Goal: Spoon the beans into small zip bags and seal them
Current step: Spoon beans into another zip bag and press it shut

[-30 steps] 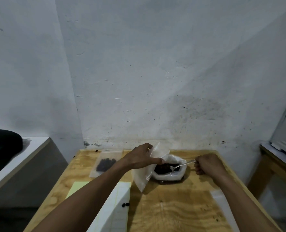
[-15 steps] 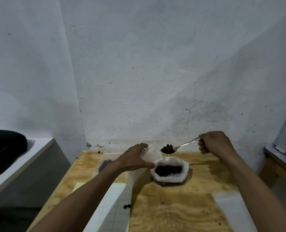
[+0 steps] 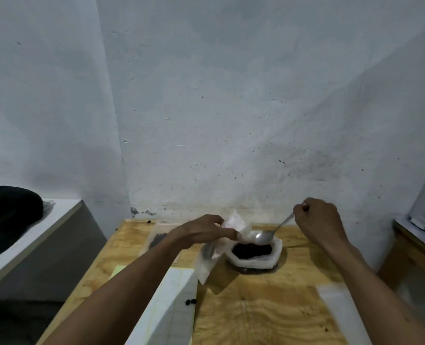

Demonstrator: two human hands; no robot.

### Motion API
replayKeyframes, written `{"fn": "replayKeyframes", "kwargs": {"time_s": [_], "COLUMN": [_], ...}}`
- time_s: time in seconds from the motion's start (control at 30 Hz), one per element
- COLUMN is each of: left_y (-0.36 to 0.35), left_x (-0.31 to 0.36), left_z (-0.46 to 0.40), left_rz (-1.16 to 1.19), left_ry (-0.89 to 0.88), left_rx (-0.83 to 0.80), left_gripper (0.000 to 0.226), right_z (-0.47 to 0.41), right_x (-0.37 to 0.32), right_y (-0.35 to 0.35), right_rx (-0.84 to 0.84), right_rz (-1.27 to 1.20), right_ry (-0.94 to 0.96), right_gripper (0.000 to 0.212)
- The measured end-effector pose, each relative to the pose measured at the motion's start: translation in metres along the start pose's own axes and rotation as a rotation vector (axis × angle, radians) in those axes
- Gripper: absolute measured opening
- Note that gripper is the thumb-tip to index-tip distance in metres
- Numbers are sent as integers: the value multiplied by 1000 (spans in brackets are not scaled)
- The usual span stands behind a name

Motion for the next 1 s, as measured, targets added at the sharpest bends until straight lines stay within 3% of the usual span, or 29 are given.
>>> {"fn": "replayKeyframes", "kwargs": {"time_s": [0.07,0.13,0.23,0.33,0.53,0.63,0.8,1.0], "left_y": [-9,-18,-22,-19,-4,4,11,2], "left_x": [1,6,15,24,11,2,-4,-6], "left_z": [-3,-4,-11,-17,-14,-8,4,5], "left_rz": [-13,-27,6,49,-91,-97,-197,-226], "left_ry": [44,77,40,2,2,-24,-126,-145], "left_rx": [-59,-92,-34,45,85,140,185,143], "left_gripper": [84,80,66,71,81,96,84,94], "right_z": [8,13,21,28,23,15,-4,-8], "right_x": [14,28,43,46,60,62,51,7], "right_y": [-19,-36,-56,-66,-56,-41,-16,10], "right_rx": [-39,-60,-115,-162,-214,-201,-202,-166], "right_rz": [-1,-12,-109,-243,-433,-443,-453,-525], "right_ry": [-12,-51,-185,-326,-539,-544,-516,-380], "right_gripper": [43,44,38,37,31,32,32,26]}}
Point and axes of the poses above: each hand's wrist, its own z-axis away from the middle knuckle, its own y-axis out of the back of the hand, x = y × z, the point moved 4 cm from there along -z, towards the middle knuckle, and after that the axes turned 12 degrees about -y, right-handed, at the moved point
